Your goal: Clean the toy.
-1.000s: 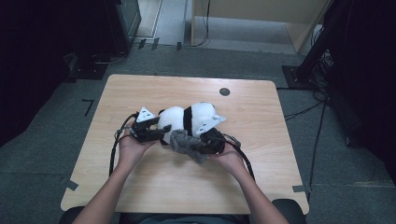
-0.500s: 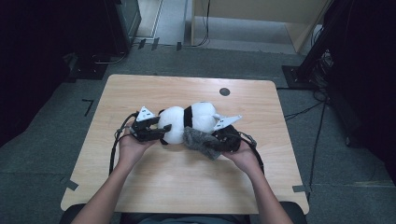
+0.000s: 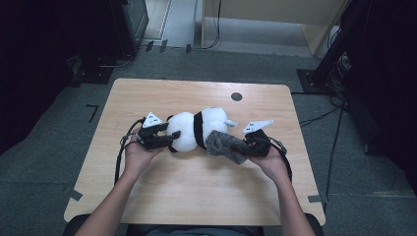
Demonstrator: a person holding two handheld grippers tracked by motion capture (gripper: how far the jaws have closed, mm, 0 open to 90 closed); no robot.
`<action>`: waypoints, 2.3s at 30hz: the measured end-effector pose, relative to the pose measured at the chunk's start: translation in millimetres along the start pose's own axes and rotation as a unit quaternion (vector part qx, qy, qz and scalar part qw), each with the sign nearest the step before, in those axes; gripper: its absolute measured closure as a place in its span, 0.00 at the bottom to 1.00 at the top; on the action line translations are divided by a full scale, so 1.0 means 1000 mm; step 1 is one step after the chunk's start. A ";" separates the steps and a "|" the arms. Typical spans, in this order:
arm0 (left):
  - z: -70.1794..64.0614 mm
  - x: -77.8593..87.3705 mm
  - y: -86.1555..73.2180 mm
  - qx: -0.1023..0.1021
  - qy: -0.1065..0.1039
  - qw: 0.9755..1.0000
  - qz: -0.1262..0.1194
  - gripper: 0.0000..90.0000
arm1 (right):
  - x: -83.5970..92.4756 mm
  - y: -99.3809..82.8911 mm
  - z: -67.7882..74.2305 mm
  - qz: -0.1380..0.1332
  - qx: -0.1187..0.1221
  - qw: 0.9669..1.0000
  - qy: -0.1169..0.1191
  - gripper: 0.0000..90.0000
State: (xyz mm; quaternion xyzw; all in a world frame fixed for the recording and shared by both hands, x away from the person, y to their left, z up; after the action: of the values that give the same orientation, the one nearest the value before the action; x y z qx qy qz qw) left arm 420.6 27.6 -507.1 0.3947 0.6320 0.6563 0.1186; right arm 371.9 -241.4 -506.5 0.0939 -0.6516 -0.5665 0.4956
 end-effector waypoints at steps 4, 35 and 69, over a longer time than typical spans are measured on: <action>0.001 0.000 0.000 0.001 -0.003 1.000 -0.003 0.44 | 0.004 -0.003 -0.010 -0.002 -0.013 1.000 -0.014 0.82; -0.004 0.006 -0.001 0.016 -0.018 1.000 -0.004 0.45 | 0.004 0.061 -0.016 -0.097 -0.047 0.992 -0.067 0.83; 0.054 -0.001 0.023 -0.015 -0.104 0.995 0.005 0.36 | -0.021 0.053 -0.037 -0.064 -0.015 0.995 -0.071 0.83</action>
State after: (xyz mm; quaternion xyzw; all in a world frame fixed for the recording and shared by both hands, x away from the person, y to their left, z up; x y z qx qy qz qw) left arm 464.6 63.0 -492.4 0.4622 0.6046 0.6216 0.1855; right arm 433.0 -233.3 -478.7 0.0871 -0.6694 -0.6119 0.4122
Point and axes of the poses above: each handheld gripper's, and its own axes: x roughly backward along the jaws, y roughly out of its top, z roughly to its left, the point moved 8 cm from there along -x, roughly forward along the jaws, and after that the axes turned 12 degrees about -z, right-handed, at the moved point
